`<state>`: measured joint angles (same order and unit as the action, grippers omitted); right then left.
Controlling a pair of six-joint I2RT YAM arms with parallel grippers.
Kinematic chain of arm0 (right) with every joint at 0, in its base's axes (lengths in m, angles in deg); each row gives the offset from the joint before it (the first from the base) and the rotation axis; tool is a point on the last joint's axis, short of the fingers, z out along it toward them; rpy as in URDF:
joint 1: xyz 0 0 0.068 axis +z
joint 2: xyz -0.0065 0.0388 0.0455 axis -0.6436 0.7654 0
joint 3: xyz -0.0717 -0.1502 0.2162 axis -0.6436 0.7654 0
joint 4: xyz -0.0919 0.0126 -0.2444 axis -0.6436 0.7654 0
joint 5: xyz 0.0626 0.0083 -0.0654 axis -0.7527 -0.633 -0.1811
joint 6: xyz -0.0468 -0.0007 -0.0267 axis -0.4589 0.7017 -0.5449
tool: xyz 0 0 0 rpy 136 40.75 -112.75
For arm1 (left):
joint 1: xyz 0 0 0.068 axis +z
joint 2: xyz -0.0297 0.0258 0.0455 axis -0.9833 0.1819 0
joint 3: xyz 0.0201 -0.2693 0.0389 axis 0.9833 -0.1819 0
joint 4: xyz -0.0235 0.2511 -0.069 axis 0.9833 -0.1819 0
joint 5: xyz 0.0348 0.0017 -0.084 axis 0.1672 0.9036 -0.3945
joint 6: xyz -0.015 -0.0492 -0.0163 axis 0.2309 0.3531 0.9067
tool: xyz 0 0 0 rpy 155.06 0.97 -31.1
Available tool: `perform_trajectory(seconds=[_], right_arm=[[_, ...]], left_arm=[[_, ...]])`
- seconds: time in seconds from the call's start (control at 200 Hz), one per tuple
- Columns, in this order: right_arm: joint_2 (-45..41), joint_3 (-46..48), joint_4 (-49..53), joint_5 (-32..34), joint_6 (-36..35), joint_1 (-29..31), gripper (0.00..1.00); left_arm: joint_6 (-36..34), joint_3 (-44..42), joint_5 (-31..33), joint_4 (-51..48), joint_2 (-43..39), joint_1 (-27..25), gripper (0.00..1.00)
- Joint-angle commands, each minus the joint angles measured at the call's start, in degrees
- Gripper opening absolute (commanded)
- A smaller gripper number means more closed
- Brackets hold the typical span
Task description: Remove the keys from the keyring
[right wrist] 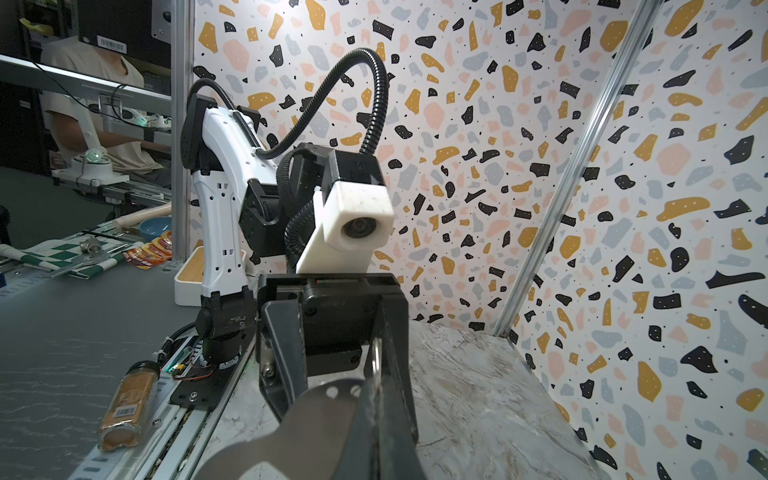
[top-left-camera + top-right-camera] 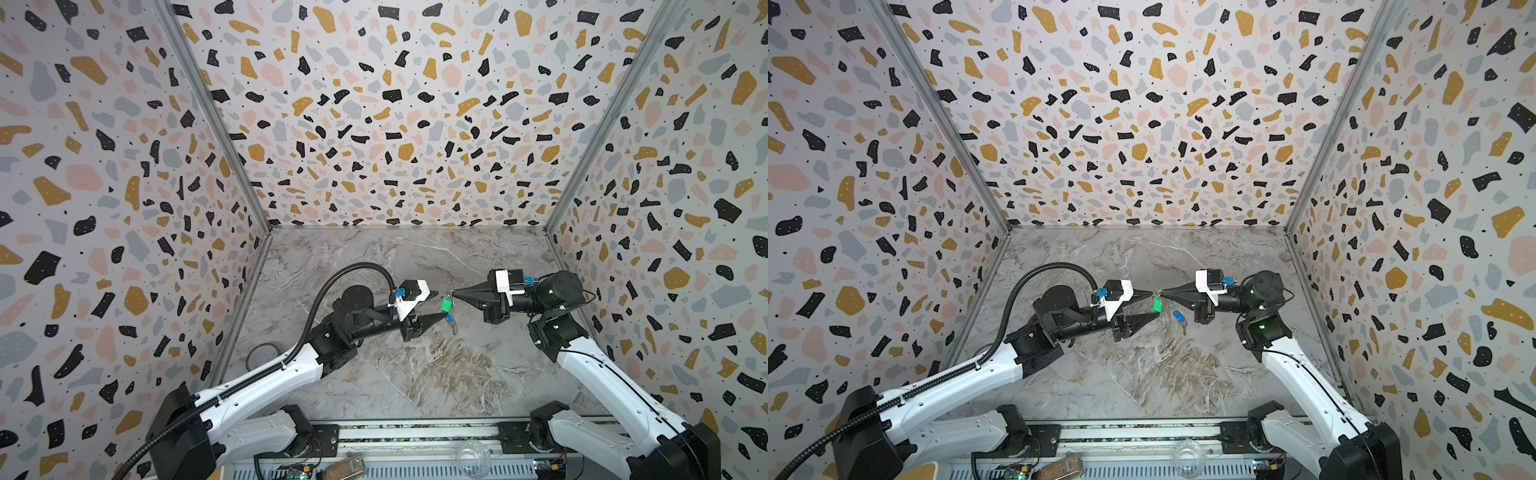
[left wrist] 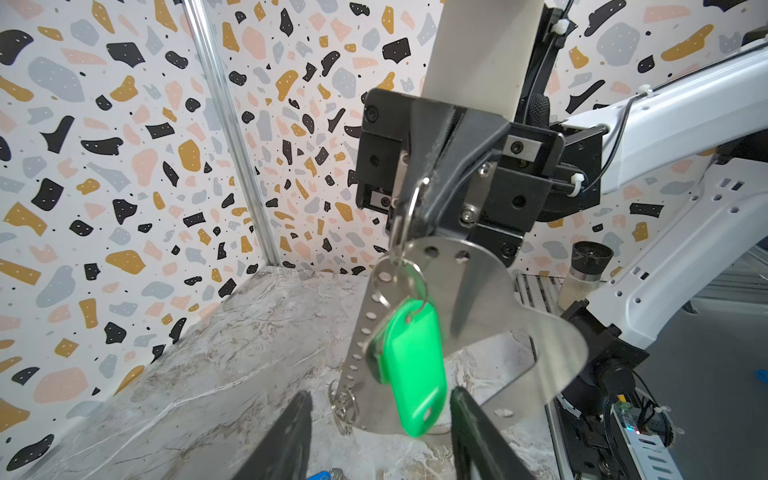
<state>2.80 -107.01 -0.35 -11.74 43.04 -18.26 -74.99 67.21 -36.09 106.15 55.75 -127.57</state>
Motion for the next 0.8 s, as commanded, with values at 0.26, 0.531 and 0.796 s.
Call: perform_trajectory(seconds=[0.26,0.531,0.796], right_arm=[[0.53,-3.1,-0.87,-2.33,-0.21,-0.09,0.0],[0.8,-3.23,-1.42,-1.69,-0.25,-0.09,0.0],[0.52,-3.35,-0.12,-0.11,-1.79,-0.09,0.0]], left_arm=[[-0.12,4.14,-5.4,0.64,0.6,0.25,0.46],[1.73,4.33,-7.86,1.21,0.77,0.26,0.37],[3.43,3.46,-8.13,3.69,0.86,0.29,0.28]])
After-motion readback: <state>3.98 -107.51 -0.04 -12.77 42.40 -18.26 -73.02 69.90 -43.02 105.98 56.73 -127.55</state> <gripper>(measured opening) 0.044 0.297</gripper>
